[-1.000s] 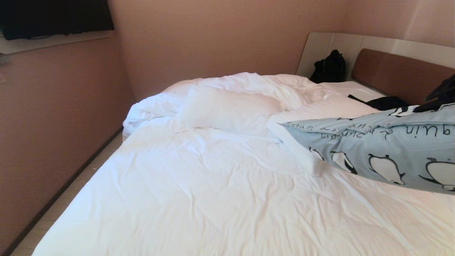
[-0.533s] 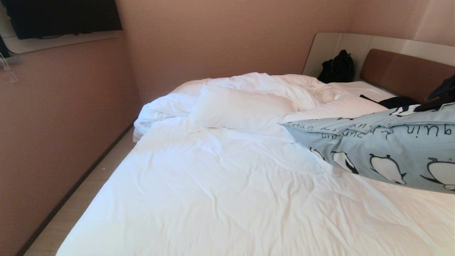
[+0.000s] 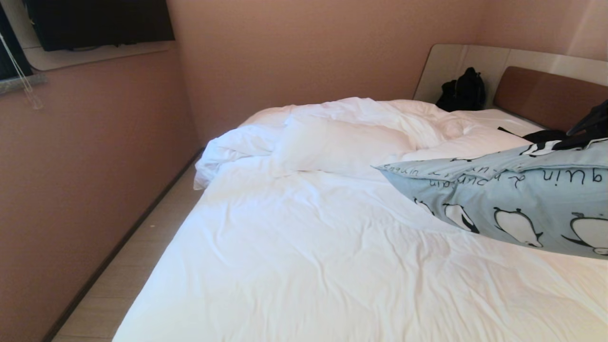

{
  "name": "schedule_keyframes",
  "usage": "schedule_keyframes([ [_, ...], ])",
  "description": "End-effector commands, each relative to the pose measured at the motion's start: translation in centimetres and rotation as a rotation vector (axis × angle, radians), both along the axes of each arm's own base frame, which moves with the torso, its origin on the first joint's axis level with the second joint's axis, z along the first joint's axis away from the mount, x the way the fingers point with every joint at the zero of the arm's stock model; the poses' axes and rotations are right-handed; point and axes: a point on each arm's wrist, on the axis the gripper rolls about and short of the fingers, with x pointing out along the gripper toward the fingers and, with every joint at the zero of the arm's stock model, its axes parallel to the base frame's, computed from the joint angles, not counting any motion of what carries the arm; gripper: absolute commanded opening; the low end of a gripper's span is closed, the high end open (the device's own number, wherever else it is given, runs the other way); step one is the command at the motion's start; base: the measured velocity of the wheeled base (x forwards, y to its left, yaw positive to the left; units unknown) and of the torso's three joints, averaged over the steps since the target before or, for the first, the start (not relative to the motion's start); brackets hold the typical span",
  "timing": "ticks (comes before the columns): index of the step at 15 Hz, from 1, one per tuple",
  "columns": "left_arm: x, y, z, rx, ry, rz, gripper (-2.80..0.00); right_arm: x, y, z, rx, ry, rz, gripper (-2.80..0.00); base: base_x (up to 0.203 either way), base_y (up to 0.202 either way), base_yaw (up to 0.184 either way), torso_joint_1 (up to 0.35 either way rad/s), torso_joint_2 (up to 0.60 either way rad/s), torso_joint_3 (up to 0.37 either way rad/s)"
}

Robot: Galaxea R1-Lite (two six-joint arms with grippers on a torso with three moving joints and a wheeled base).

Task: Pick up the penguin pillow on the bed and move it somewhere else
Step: Move to the foot of the bed

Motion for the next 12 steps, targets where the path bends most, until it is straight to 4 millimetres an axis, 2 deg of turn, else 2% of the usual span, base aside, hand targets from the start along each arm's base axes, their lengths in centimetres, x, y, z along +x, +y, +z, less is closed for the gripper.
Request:
schedule_keyframes([
  [1,0.0,0.0,0.01,0.0,-0.001,0.0,-2.8,-0.01,0.0,-0.04,0.005,0.003,0.001,-2.8,0.0,0.196,0.002,0.002,0.0,0.002],
  [12,0.0,0.0,0.01,0.0,-0.001,0.0,-2.8,-0.16,0.19,-0.02,0.021,-0.003,0.032,-2.8,0.0,0.196,0.0,0.003,0.0,0.002],
])
